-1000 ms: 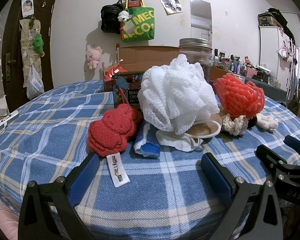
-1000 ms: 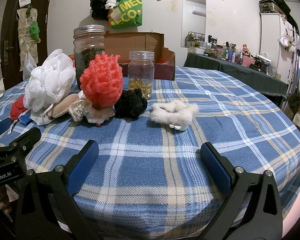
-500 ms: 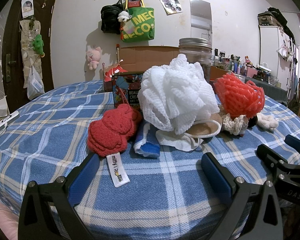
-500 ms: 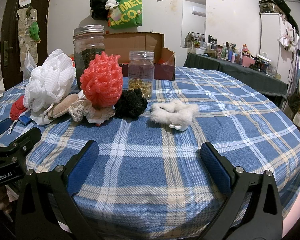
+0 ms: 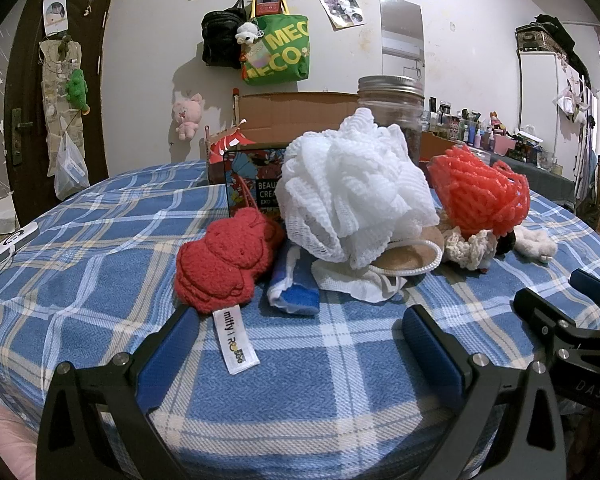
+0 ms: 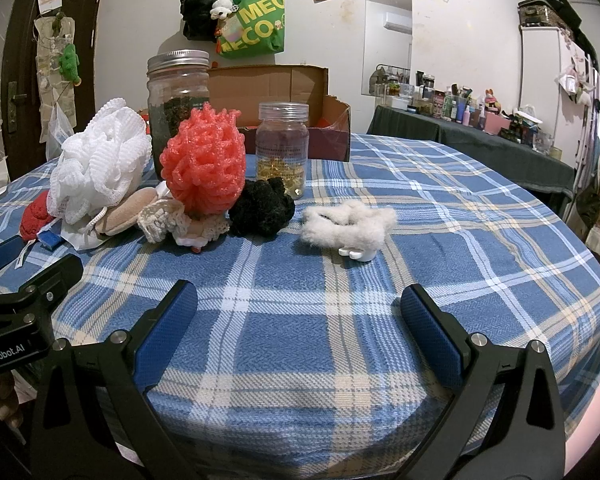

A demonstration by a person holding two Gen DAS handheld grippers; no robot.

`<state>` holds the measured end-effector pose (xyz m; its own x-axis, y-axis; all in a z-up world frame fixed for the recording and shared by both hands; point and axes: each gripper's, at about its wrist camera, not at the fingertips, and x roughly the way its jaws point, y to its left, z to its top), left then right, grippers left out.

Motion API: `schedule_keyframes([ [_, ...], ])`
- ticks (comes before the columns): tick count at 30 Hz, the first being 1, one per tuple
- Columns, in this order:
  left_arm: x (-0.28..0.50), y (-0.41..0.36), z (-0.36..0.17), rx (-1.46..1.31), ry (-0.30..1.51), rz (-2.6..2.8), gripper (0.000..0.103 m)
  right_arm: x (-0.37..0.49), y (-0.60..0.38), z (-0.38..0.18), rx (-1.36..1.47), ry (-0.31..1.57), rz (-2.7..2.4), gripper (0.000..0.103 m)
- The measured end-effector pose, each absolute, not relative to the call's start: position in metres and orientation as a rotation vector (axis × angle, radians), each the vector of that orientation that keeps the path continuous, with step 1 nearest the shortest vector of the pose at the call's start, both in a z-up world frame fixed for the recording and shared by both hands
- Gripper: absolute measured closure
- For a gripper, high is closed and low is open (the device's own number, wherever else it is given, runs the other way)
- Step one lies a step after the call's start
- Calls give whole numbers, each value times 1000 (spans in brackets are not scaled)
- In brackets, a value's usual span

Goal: Organize soft objects

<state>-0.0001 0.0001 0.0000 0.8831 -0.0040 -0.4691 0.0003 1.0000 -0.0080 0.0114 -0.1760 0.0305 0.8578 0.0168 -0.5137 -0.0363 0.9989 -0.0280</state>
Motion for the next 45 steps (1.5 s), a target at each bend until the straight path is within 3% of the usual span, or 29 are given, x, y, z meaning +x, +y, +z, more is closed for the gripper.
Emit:
schedule_keyframes([
  [30,0,0,2,-10,502,-13,0,13,-181,31,-17,549,45,0],
  [45,13,11,55,-49,446,-109,0,34,-188,88,33,472,125,0],
])
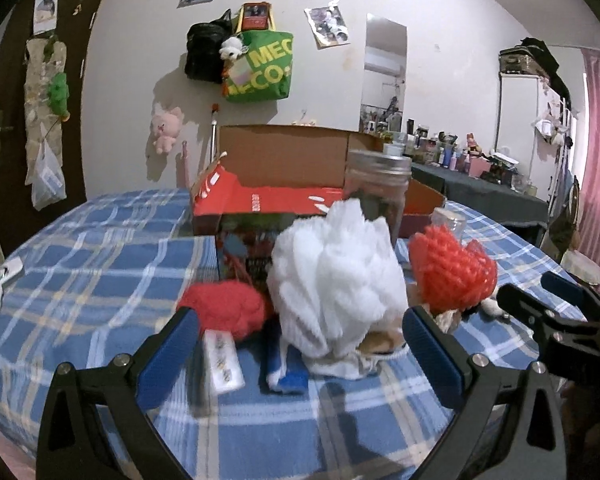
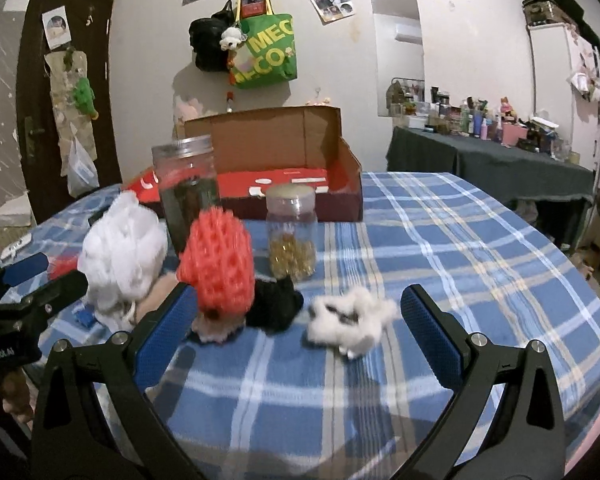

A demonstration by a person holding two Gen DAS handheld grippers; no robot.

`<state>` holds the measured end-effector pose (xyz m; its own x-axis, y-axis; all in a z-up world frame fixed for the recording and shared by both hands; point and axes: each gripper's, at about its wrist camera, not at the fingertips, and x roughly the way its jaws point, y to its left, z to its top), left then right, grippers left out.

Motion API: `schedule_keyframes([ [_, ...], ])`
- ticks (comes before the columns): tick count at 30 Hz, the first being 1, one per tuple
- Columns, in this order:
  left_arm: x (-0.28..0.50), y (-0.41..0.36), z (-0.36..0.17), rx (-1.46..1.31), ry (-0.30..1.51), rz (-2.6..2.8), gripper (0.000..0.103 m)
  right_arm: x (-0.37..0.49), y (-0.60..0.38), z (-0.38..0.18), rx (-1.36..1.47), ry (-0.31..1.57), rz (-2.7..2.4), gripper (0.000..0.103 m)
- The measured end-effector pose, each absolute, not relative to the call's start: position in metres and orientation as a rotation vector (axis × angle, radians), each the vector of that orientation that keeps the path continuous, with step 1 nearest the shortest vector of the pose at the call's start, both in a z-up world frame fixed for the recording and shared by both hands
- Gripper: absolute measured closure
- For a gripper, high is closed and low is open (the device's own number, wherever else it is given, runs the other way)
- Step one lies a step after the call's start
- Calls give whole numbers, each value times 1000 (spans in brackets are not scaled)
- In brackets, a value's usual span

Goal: Organize soft objects
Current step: 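Grasp the red mesh foam net with the right tool while the left tool grasps the white bath pouf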

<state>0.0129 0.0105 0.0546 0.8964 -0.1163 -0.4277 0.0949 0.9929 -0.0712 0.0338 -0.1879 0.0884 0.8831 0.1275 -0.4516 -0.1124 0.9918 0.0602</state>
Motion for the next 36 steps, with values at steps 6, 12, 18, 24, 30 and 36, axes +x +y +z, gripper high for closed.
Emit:
schedule_keyframes([
  [6,21,14,62,-27,445,-125,0,48,-190,96,51,478,166,0],
  [12,32,15,71,-11,451,-153,0,60,-183,102,28,493,238,0],
  [18,54,7,73,28,482,-193,0,79,-181,101,27,535,321,0],
  [24,76,1,64,35,547,-233,0,89,-168,93,-2,591,449,1],
  [30,83,0,51,-4,621,-295,29,92,-156,77,5,672,512,61],
  [36,76,-2,52,-9,619,-335,52,83,-158,82,16,629,492,63],
])
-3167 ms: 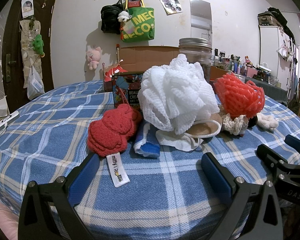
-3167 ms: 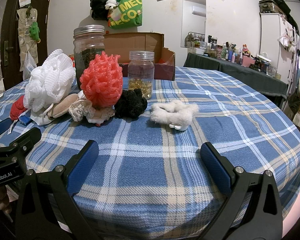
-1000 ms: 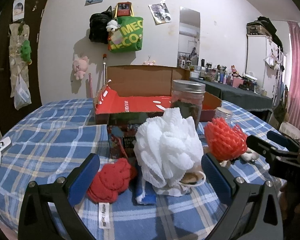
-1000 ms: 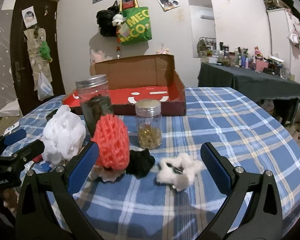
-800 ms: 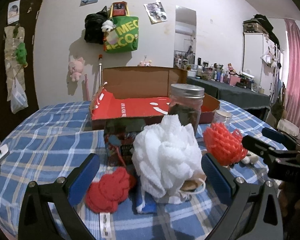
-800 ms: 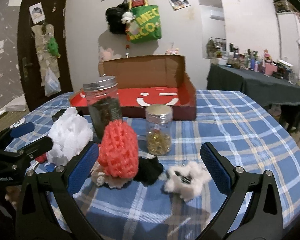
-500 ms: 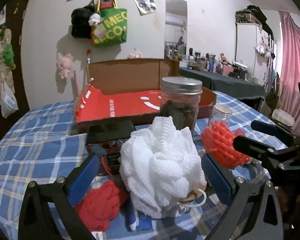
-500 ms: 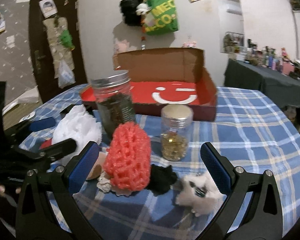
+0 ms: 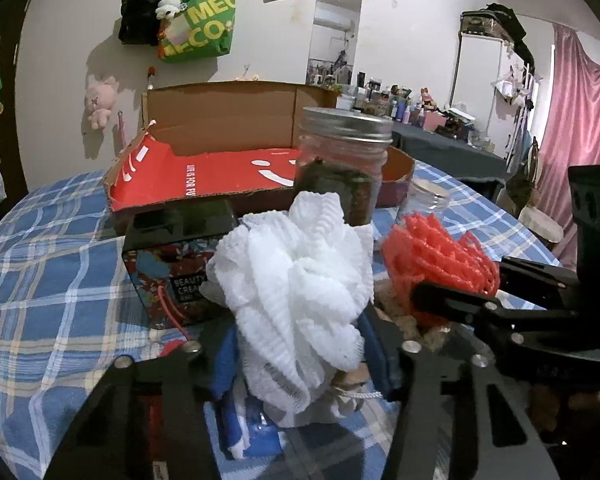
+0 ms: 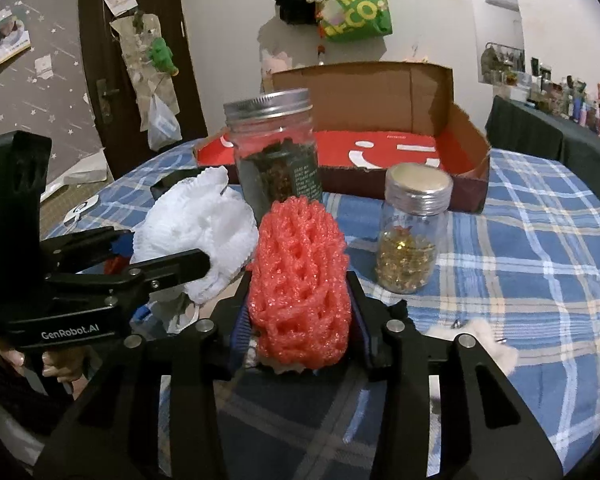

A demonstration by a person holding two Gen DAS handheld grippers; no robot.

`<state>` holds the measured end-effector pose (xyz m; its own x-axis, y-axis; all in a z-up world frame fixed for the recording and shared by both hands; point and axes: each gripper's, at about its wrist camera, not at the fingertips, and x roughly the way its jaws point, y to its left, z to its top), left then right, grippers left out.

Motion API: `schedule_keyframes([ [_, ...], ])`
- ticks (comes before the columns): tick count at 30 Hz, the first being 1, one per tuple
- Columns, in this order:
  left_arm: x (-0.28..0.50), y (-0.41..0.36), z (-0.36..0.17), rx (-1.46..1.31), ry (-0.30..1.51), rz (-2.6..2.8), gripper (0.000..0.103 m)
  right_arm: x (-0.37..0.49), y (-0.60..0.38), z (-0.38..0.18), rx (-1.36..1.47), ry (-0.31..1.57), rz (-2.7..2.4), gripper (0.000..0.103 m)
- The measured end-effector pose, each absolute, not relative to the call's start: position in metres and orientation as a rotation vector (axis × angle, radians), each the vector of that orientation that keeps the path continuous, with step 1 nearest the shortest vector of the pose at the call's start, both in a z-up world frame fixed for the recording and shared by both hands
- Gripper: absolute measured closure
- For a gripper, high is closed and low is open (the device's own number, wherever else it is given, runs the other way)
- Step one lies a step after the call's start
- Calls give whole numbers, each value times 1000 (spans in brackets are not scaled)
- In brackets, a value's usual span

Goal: Organize soft objects
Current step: 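Grasp the red mesh foam net with the right tool while the left tool grasps the white bath pouf, then carry the red net and white pouf with both tools into the red cardboard box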

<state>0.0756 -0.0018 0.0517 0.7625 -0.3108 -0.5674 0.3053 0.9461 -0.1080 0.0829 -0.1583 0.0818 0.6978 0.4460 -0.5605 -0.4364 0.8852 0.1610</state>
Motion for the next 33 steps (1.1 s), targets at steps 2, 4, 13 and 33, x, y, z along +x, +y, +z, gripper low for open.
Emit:
schedule_keyframes([
  [2,72,0,54,-18,612,-342,55,83,-160,84,23,627,492,63],
  [4,71,0,56,-15,606,-341,57,82,-161,86,26,621,488,63],
  [13,61,4,66,-13,587,-352,61,78,-167,93,29,602,474,63],
  [33,45,53,88,-95,604,-306,62,73,-195,96,48,647,407,63],
])
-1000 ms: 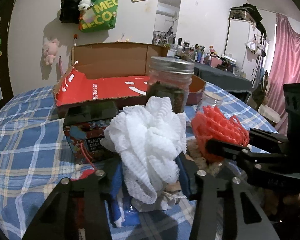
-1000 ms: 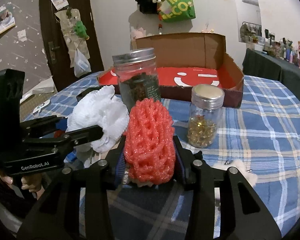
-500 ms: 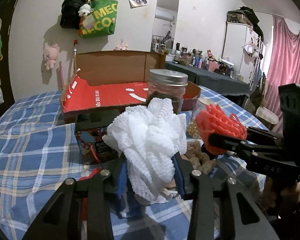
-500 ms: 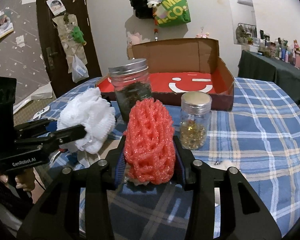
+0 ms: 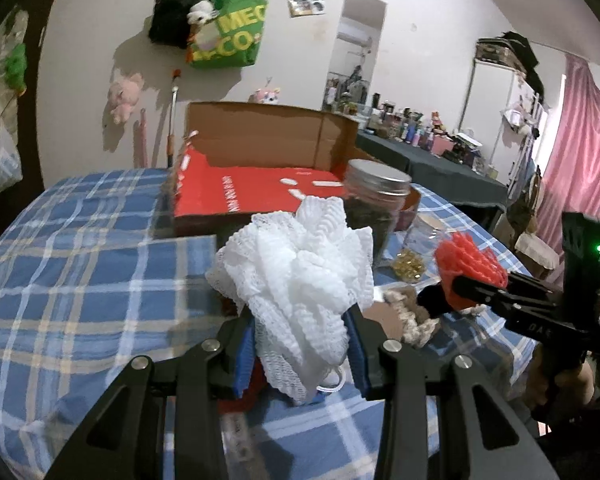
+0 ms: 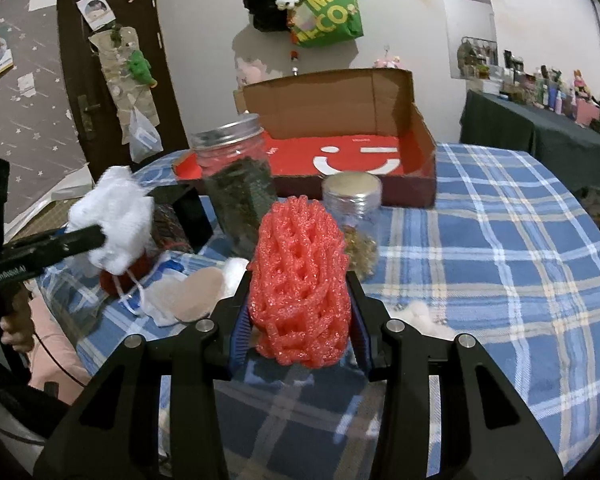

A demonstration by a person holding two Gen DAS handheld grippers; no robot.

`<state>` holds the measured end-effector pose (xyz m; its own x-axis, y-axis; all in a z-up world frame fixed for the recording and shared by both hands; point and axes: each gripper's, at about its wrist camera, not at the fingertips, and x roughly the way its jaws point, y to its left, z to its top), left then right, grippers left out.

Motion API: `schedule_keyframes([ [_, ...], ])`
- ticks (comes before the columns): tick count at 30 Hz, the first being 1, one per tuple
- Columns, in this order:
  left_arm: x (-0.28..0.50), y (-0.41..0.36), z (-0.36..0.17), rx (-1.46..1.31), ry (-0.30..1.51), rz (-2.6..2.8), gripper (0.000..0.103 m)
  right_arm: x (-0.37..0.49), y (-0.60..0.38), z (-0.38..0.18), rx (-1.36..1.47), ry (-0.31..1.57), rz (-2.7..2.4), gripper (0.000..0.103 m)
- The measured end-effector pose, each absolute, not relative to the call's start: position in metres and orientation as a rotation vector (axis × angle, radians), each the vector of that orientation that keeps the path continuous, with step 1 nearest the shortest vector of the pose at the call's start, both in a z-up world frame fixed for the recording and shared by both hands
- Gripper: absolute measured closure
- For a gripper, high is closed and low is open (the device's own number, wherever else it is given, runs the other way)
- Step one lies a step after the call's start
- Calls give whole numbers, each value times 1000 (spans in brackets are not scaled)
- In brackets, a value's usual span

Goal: Organize soft objects
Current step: 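Carry the red net and white pouf with both tools into the red cardboard box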

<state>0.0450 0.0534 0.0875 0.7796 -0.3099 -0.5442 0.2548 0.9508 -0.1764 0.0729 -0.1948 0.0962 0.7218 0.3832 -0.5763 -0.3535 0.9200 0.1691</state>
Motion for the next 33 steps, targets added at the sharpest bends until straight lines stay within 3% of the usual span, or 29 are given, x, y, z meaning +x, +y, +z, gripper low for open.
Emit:
schedule_keyframes([
  [18,71,131,86,-101,697,-121,62,105,-242,95,24,768,279,63],
  [33,131,131,69,78,720,-171,62,156,-243,95,-151,776,268,63],
])
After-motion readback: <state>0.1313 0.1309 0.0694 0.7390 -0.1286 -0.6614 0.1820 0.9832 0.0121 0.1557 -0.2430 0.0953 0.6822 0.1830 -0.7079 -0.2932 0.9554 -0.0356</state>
